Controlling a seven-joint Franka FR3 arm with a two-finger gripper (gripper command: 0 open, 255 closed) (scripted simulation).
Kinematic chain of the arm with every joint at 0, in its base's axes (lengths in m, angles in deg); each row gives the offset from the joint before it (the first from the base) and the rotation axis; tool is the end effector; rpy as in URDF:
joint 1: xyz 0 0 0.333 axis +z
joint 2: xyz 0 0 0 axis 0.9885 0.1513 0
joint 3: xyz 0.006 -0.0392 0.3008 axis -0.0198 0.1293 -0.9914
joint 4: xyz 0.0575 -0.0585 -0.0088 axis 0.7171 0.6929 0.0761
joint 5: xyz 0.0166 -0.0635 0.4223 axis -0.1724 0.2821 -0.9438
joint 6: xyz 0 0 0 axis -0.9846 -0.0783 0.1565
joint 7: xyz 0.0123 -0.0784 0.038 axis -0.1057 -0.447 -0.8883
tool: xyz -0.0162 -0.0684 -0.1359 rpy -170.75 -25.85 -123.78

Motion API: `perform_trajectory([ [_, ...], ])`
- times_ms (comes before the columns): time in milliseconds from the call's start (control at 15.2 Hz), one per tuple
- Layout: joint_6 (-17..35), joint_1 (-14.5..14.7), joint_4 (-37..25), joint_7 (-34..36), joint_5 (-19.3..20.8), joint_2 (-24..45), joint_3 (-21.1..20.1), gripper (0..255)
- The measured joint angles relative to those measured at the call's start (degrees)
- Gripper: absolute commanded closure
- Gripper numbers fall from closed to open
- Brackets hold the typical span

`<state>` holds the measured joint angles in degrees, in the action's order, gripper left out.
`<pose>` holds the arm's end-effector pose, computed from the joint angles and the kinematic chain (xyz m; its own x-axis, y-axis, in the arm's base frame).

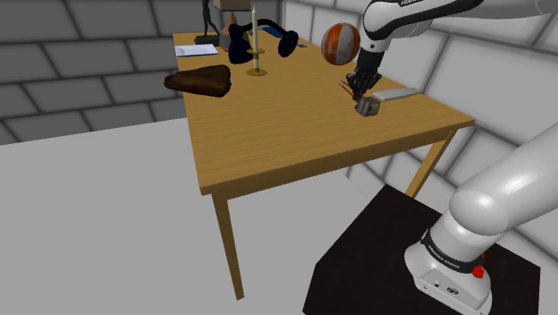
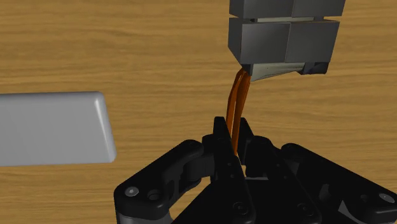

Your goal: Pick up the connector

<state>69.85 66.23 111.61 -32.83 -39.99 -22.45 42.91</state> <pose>0.4810 -0.2029 0.4377 0.8883 -0.4554 0.0592 -0.4554 -0.8902 -0.0130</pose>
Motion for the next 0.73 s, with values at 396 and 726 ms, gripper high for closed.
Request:
perform_trajectory([
  [396,-2.64,-0.03,-2.23,-0.06,0.02,-0.40,0.00,255],
  [726,-6.29,-0.05,-5.60,-0.17,0.03,-0.69,0.00,255],
])
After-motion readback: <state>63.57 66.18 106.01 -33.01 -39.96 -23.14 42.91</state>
